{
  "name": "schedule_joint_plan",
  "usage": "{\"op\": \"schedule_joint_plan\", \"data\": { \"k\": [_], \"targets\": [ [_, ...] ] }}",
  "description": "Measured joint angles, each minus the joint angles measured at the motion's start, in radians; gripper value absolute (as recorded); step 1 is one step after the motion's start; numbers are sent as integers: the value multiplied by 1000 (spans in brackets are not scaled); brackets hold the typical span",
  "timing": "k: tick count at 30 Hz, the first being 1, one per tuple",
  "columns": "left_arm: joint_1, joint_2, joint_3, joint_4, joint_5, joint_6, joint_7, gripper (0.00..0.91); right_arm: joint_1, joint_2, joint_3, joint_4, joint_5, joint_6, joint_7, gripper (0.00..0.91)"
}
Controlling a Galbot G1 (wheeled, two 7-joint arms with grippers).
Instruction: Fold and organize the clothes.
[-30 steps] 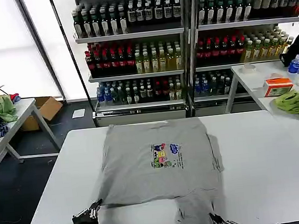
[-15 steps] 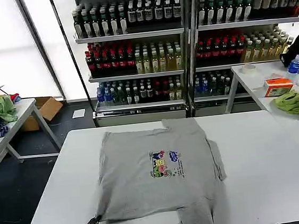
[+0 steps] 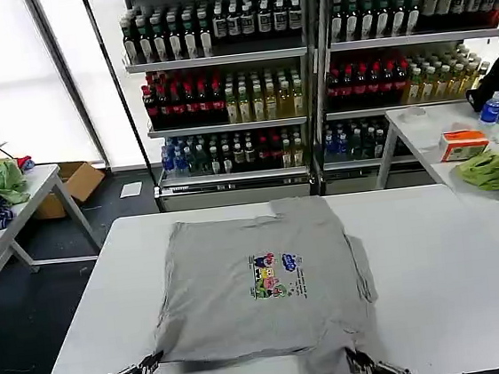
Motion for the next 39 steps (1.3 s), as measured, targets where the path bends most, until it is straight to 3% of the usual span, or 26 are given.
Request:
{"op": "schedule_joint_plan", "data": {
  "k": [7, 20, 22, 23, 24, 25, 39],
  "targets": [
    [-78, 72, 23, 51, -72, 3, 3, 0, 161, 15, -23, -71, 40, 15, 33, 0],
    [-310, 172, 122, 195, -192, 6, 14, 0, 414, 41, -85, -240, 51, 34, 44, 0],
    [-352, 174, 146, 222, -199, 6, 15, 10, 447, 44, -99, -271, 46, 31, 43, 0],
    [-375, 176, 160, 238, -203, 6, 16, 81, 461, 46, -104, -285, 43, 29, 43, 0],
    [-395, 176, 172, 253, -207, 6, 17, 736, 475, 48, -111, -301, 40, 27, 41, 595],
    [-415, 176, 186, 267, -210, 5, 18, 907, 491, 52, -119, -321, 35, 24, 39, 907],
    [-646, 117, 361, 456, -171, 1, 19, 907, 623, 95, -181, -493, -25, -37, -8, 907]
  ]
}}
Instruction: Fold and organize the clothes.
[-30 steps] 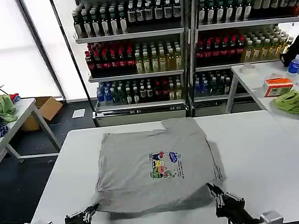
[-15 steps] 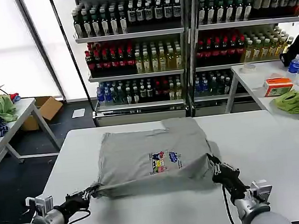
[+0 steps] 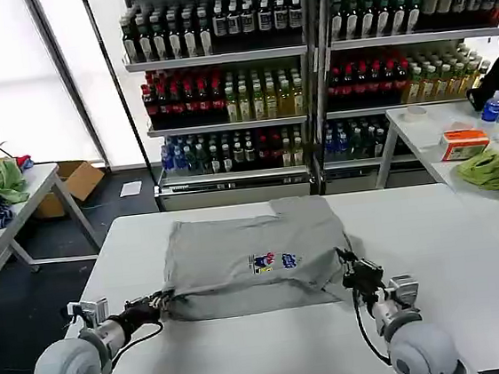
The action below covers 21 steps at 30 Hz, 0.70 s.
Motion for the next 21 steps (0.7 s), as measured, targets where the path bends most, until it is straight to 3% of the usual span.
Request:
{"op": "schedule_joint_plan", "data": {
  "k": [11, 21],
  "targets": [
    [-11, 4, -29, 16, 20, -4, -19, 907, -13, -15, 27, 33, 14, -13, -21, 907],
    [107, -20, -150, -93, 40, -21, -46, 907, -122, -38, 85, 142, 2, -12, -26, 907]
  ]
}}
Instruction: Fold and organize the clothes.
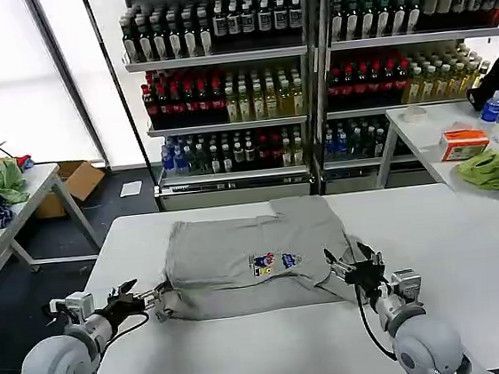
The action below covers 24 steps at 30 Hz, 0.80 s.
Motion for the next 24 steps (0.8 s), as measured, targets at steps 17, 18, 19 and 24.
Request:
{"op": "schedule_joint_plan", "data": {
  "k": [17, 18, 19, 24],
  "targets": [
    [161, -77, -41, -76, 57, -16, -4, 907, -103, 33, 2, 20, -30, -85, 106, 907],
    [161, -79, -39, -72, 58, -16, -4, 907, -103, 36, 0, 17, -30, -87, 112, 907],
    [159, -82, -36, -67, 60, -17, -3, 907, -102, 39, -2, 15, -30, -90, 117, 907],
    [148, -96, -25, -43, 62, -20, -1, 907, -95, 52, -16, 1, -28, -104, 136, 272]
  ]
}}
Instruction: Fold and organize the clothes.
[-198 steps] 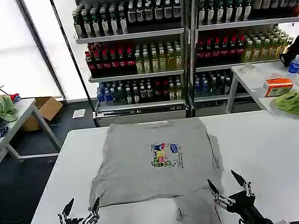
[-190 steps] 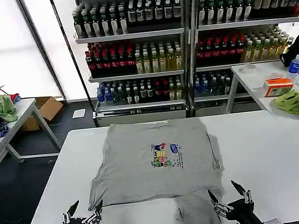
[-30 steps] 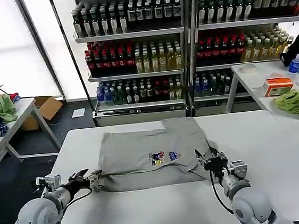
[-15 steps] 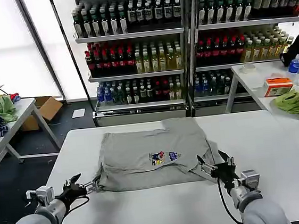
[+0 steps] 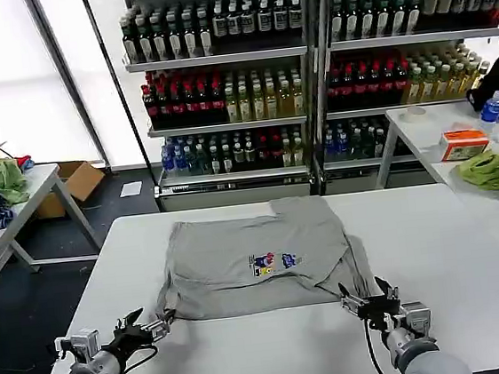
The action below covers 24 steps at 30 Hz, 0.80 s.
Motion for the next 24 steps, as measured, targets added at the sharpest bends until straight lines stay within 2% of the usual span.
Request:
{"op": "schedule_joint_plan", "data": {
  "k": [1, 2, 5, 6, 7, 8, 10, 12, 15, 16, 19, 24],
  "targets": [
    [-3, -2, 2, 5, 0, 0, 0, 907, 3, 2, -3, -3, 1, -2, 2, 40],
    [-7, -4, 5, 9, 0, 0, -1, 907, 5, 4, -6, -6, 1, -2, 4, 10],
    [-15, -8, 11, 14, -1, 1, -3, 907, 13, 13, -14, -17, 2, -4, 10, 0],
    [-17, -8, 14, 15, -2, 2, -4, 856, 16, 15, -17, -21, 3, -6, 11, 0],
    [-18, -9, 16, 15, -3, 2, -4, 665, 17, 16, -19, -25, 4, -7, 12, 0],
    [-19, -10, 19, 15, -4, 3, -4, 615, 18, 16, -21, -29, 5, -8, 13, 0],
    [-20, -12, 25, 15, -6, 5, -4, 433, 18, 16, -22, -36, 6, -10, 14, 0],
    [-23, -14, 30, 20, -6, 7, -3, 373, 17, 15, -22, -41, 9, -11, 15, 0],
    [-28, -19, 37, 30, -6, 6, -1, 202, 15, 13, -22, -47, 13, -14, 15, 0],
    [-30, -20, 38, 32, -6, 5, -1, 91, 16, 13, -21, -47, 15, -15, 15, 0],
    [-36, -21, 43, 37, -7, 4, 1, 30, 17, 15, -22, -47, 20, -16, 16, 0],
    [-42, -18, 47, 41, -11, 4, 3, 30, 17, 11, -19, -45, 30, -17, 17, 0]
  ]
}}
